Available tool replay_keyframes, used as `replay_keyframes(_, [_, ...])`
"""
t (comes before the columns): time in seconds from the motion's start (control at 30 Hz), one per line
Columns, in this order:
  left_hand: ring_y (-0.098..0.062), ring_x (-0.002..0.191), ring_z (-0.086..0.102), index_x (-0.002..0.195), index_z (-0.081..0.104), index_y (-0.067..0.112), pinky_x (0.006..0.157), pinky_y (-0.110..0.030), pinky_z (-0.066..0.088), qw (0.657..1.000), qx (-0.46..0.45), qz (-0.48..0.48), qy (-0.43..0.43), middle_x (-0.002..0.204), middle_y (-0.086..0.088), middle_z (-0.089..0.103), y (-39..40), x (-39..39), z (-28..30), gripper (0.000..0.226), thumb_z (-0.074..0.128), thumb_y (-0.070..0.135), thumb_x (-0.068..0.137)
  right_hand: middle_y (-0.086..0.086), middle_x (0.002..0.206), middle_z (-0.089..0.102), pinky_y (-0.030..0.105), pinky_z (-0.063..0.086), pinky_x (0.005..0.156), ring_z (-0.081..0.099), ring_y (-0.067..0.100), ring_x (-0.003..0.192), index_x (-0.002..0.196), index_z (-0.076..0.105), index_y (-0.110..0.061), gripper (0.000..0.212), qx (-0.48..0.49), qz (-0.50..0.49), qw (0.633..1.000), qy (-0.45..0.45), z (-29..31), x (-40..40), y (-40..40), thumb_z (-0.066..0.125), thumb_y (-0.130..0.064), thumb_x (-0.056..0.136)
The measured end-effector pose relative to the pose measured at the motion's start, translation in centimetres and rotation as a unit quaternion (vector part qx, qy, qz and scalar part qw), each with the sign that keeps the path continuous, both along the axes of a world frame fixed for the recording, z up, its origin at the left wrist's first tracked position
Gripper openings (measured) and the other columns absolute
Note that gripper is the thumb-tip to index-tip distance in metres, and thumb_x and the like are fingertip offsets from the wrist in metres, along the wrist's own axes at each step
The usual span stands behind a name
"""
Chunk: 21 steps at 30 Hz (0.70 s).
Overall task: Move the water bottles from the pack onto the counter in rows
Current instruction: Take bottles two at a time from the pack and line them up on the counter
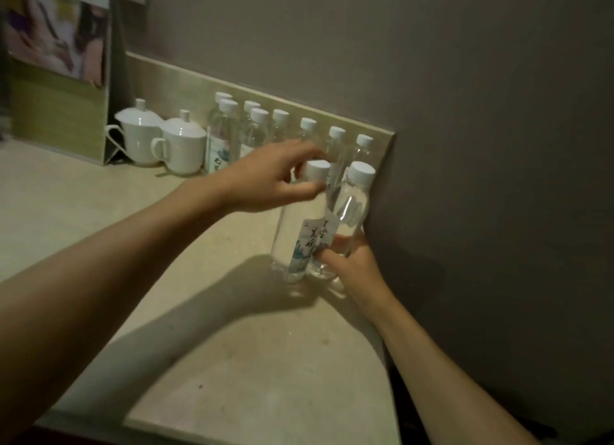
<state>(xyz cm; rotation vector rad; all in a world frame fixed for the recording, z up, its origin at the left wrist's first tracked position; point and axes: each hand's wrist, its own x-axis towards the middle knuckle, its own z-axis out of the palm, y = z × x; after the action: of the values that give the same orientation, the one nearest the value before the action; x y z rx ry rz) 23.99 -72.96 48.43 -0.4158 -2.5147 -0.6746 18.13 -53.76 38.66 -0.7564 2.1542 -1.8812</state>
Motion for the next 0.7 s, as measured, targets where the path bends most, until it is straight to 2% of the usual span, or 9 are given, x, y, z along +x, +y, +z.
replay_keyframes(0.07, [0.014, 0.089, 0.054, 0.132, 0.041, 0.037, 0.070, -0.013, 0.045, 1.000, 0.009, 0.012, 0.016, 0.113, 0.020, 0.053, 0.5, 1.0, -1.7, 0.065, 0.056, 0.068, 0.077, -0.001, 0.089, 0.076, 0.019, 0.055, 0.062, 0.072, 0.008, 0.083, 0.122, 0.051, -0.006, 0.047, -0.014, -0.004, 1.000, 0.003, -0.4, 0.0, -0.2, 0.068, 0.008, 0.080])
replay_keyframes(0.13, [0.003, 0.102, 0.055, 0.135, 0.037, 0.036, 0.080, -0.024, 0.051, 0.998, 0.048, 0.025, 0.020, 0.123, 0.017, 0.055, 1.2, 1.6, -4.1, 0.083, 0.067, 0.072, 0.066, 0.004, 0.100, 0.074, 0.022, 0.056, 0.072, 0.071, 0.014, 0.093, 0.119, 0.057, -0.007, 0.042, -0.013, 0.001, 1.000, 0.015, -0.4, -0.1, -0.1, 0.070, 0.004, 0.080])
replay_keyframes(0.2, [-0.008, 0.107, 0.055, 0.138, 0.036, 0.033, 0.084, -0.032, 0.053, 0.993, 0.098, 0.061, 0.008, 0.127, 0.011, 0.055, 1.8, 1.8, -6.5, 0.094, 0.074, 0.068, 0.060, -0.004, 0.096, 0.075, 0.015, 0.053, 0.071, 0.070, 0.008, 0.092, 0.110, 0.063, -0.016, 0.035, 0.004, 0.008, 1.000, 0.024, -0.2, -0.6, 0.3, 0.072, -0.001, 0.079])
replay_keyframes(0.27, [-0.012, 0.105, 0.056, 0.134, 0.042, 0.029, 0.083, -0.037, 0.054, 0.987, 0.122, 0.102, -0.009, 0.123, 0.007, 0.057, 2.1, 1.8, -8.2, 0.090, 0.076, 0.066, 0.059, -0.017, 0.089, 0.074, 0.011, 0.051, 0.066, 0.070, 0.000, 0.086, 0.101, 0.064, -0.025, 0.032, 0.033, 0.019, 0.999, 0.026, 0.1, -0.9, 0.6, 0.075, -0.006, 0.078])
replay_keyframes(0.37, [-0.013, 0.101, 0.060, 0.126, 0.049, 0.023, 0.081, -0.039, 0.056, 0.982, 0.147, 0.117, -0.027, 0.116, 0.004, 0.061, 2.3, 1.5, -9.4, 0.080, 0.076, 0.061, 0.061, -0.007, 0.107, 0.071, 0.020, 0.055, 0.078, 0.068, 0.006, 0.098, 0.123, 0.052, -0.024, 0.056, 0.045, 0.024, 0.998, 0.027, 0.0, -1.3, 0.9, 0.079, -0.013, 0.075])
replay_keyframes(0.43, [-0.011, 0.098, 0.061, 0.123, 0.050, 0.021, 0.078, -0.033, 0.057, 0.979, 0.167, 0.117, -0.024, 0.115, 0.004, 0.064, 2.2, 1.2, -9.6, 0.077, 0.077, 0.058, 0.061, 0.000, 0.123, 0.063, 0.031, 0.053, 0.092, 0.063, 0.013, 0.112, 0.134, 0.039, -0.021, 0.073, 0.047, 0.027, 0.998, 0.024, 0.0, -1.5, 1.1, 0.081, -0.018, 0.074])
replay_keyframes(0.53, [-0.006, 0.097, 0.060, 0.123, 0.051, 0.019, 0.069, -0.011, 0.053, 0.974, 0.191, 0.121, -0.026, 0.118, 0.002, 0.066, 2.2, 0.5, -9.8, 0.068, 0.081, 0.045, 0.068, 0.009, 0.124, 0.061, 0.046, 0.052, 0.097, 0.063, 0.022, 0.113, 0.135, 0.036, -0.016, 0.071, 0.041, 0.033, 0.999, 0.009, 0.0, -1.7, 0.9, 0.078, -0.012, 0.077])
replay_keyframes(0.63, [-0.002, 0.094, 0.057, 0.124, 0.052, 0.018, 0.063, 0.000, 0.046, 0.968, 0.212, 0.127, -0.031, 0.118, 0.003, 0.066, 2.4, -0.2, -9.6, 0.063, 0.081, 0.037, 0.071, 0.013, 0.114, 0.067, 0.046, 0.055, 0.092, 0.068, 0.023, 0.104, 0.128, 0.047, -0.012, 0.057, 0.023, 0.053, 0.998, 0.009, 0.2, -2.1, 0.3, 0.074, -0.002, 0.078])
replay_keyframes(0.7, [0.000, 0.093, 0.057, 0.125, 0.052, 0.020, 0.063, -0.001, 0.045, 0.967, 0.217, 0.130, -0.041, 0.119, 0.004, 0.066, 2.3, -0.6, -9.6, 0.063, 0.081, 0.036, 0.072, 0.007, 0.113, 0.068, 0.042, 0.056, 0.091, 0.069, 0.019, 0.103, 0.126, 0.046, -0.015, 0.057, 0.030, 0.044, 0.998, 0.012, 0.2, -2.3, 0.0, 0.076, -0.009, 0.078])
